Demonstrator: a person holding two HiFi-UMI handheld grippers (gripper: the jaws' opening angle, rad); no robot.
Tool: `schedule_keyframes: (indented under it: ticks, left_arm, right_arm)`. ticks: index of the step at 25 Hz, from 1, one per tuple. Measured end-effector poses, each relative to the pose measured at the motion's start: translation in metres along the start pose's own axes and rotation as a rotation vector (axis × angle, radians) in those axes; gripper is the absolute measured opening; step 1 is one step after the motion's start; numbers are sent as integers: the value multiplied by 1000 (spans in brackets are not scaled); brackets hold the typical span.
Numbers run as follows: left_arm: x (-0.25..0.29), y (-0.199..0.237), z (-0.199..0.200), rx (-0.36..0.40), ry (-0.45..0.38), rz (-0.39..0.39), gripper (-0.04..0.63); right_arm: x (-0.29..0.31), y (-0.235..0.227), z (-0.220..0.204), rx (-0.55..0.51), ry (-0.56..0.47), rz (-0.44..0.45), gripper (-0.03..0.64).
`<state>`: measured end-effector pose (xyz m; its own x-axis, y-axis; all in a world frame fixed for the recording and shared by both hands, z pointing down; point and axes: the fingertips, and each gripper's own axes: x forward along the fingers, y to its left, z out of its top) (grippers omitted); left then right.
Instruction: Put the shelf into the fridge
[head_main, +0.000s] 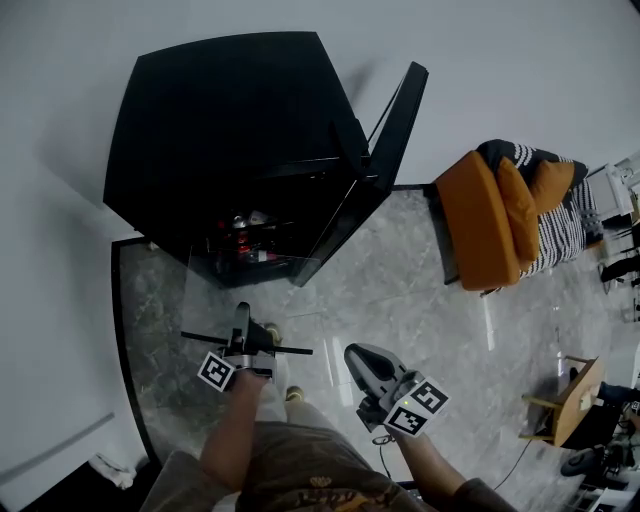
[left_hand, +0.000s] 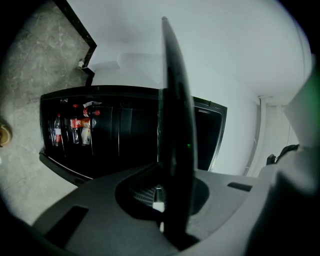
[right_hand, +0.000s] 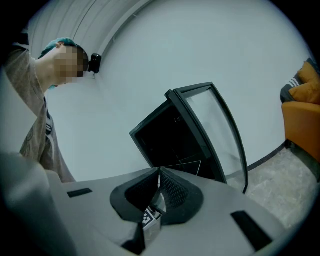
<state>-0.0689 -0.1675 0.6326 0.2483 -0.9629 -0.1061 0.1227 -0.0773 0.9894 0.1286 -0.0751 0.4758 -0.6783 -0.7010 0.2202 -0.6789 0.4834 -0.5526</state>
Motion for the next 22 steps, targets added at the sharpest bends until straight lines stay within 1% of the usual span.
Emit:
schedule_keyframes:
  ticks: [13,17,22]
  left_arm:
    - [23,40,20,-7,-82,24,17]
    - [36,48,20,-1,-97,27,17]
    - [50,57,24,-20,-135,30,17]
  right_arm:
    - [15,-10,-20,21,65,-3,25]
    - [18,-14,-26,28,83,-12,25]
    - [27,-13,-31,30,100,-6,25]
